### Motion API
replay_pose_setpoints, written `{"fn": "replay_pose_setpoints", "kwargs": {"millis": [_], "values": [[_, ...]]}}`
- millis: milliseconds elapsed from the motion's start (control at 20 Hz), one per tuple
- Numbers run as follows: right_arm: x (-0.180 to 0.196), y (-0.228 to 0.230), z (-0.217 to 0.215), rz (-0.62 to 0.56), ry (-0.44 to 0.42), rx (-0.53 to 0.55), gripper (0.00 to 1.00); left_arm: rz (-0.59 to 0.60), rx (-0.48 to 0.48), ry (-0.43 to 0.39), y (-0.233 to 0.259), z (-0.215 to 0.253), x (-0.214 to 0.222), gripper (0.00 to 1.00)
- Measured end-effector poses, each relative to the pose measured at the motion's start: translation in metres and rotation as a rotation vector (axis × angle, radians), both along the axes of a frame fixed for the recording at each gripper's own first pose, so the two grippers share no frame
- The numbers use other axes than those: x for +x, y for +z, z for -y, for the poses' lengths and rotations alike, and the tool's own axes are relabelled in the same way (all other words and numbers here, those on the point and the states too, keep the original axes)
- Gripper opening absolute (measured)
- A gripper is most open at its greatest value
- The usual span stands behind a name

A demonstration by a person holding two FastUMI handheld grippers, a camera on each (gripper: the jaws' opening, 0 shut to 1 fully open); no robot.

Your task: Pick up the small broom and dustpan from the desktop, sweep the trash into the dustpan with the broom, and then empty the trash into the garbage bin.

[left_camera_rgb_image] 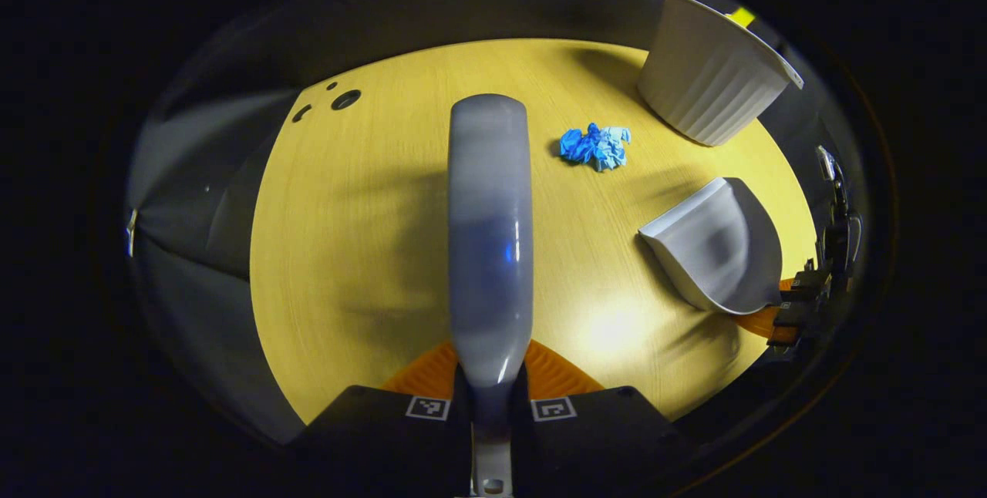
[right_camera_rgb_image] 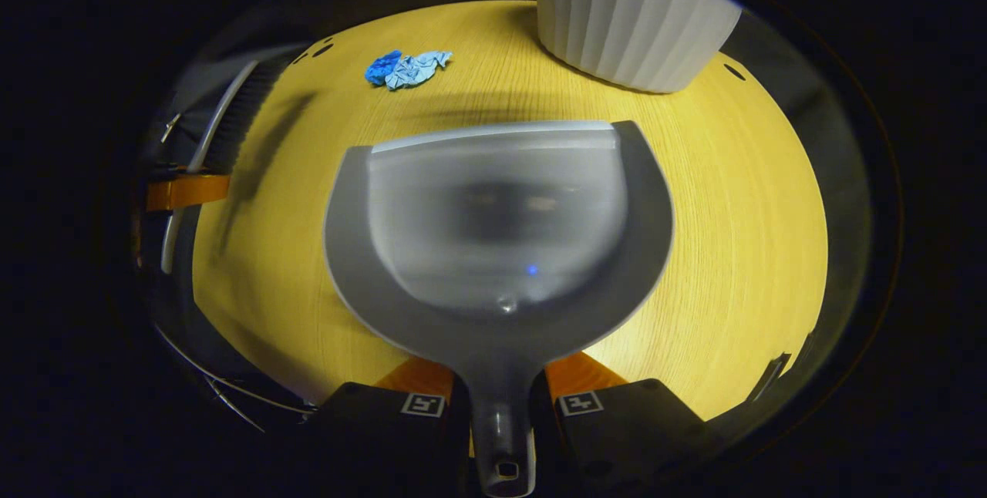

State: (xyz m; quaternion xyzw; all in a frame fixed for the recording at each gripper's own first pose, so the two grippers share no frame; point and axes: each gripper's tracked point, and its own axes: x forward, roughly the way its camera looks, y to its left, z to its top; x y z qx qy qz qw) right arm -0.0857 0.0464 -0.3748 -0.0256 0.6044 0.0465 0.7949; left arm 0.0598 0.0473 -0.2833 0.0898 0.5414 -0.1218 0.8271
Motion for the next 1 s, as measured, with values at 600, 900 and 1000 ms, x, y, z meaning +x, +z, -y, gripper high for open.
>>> {"fn": "replay_pose_setpoints", "kwargs": {"millis": [600,900,1000], "values": [[-0.005,0.005,0.026,-0.068,0.181,-0.015,0.33,-0.039,0.167,-0.211,-0.017,0.011,0.093,0.27],[-0.008,0.007,0.038,-0.078,0.243,-0.016,0.33,-0.062,0.275,-0.354,-0.027,0.039,0.123,0.24],[-0.007,0.009,0.041,-0.078,0.265,-0.018,0.33,-0.071,0.311,-0.402,-0.03,0.046,0.131,0.24]]}}
